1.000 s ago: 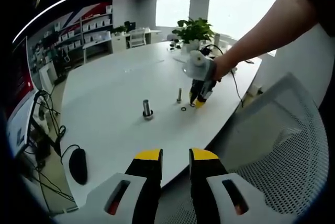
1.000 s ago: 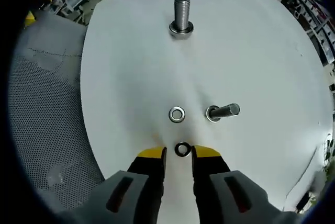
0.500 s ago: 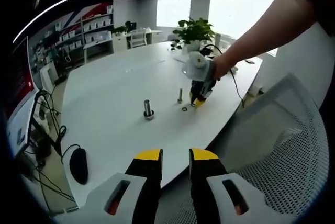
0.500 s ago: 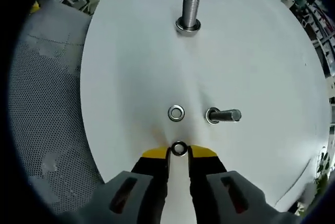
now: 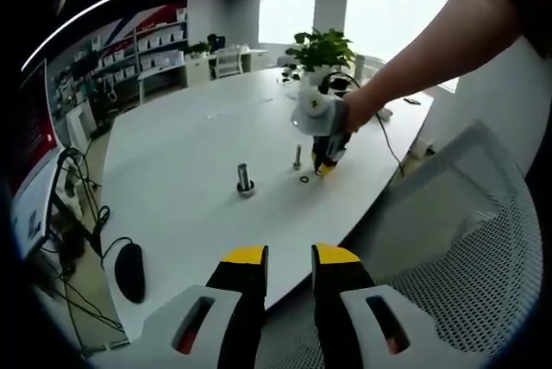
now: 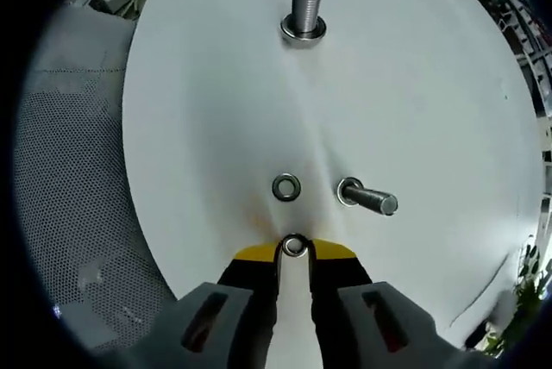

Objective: Place the washer onto the threaded stud by aligning its center hole with the stud, sliding it down to the base, and recovering from edge contact or off-axis alignment until the washer reaches the visible bottom stop.

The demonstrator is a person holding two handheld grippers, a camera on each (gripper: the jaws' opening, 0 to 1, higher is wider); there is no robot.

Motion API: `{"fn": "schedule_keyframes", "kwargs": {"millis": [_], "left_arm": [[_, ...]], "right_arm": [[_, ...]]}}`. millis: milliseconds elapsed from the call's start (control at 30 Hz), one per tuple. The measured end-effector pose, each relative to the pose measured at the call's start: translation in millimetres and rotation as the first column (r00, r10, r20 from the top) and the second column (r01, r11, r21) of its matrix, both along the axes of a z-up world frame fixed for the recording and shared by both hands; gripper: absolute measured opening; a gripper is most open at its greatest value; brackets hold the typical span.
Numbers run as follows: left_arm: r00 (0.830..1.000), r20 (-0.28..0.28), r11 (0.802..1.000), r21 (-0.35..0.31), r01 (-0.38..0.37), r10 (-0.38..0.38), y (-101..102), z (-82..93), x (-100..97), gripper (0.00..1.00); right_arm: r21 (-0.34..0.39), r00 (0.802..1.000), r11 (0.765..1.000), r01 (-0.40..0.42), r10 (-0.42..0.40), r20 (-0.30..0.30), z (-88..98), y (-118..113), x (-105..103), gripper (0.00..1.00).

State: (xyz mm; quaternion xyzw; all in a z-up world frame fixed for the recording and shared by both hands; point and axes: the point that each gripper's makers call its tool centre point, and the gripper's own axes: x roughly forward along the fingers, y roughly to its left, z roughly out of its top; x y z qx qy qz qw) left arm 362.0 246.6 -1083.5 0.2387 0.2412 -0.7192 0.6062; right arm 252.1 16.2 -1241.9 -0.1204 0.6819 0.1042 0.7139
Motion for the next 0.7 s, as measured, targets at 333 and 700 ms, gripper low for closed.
{"fn": "schedule_keyframes", "kwargs": {"millis": [333,700], "left_arm": [[1.0,0.001,1.0,-0.01,-0.001,0.001,-0.5,0.9,0.3,0.18],[1.0,0.001,1.0,-0.013,0.004,-0.004,-0.2,0.6,-0.1,0.18]], "right_arm": [[-0.061,0.997,0.996,0.07,-0.071,-0.008,5.9,4.4,-3.9,0.15],[-0.022,0.936,0.953,0.303,-0.293,0.193,-2.9,-5.0,-5.3,0.14]]}}
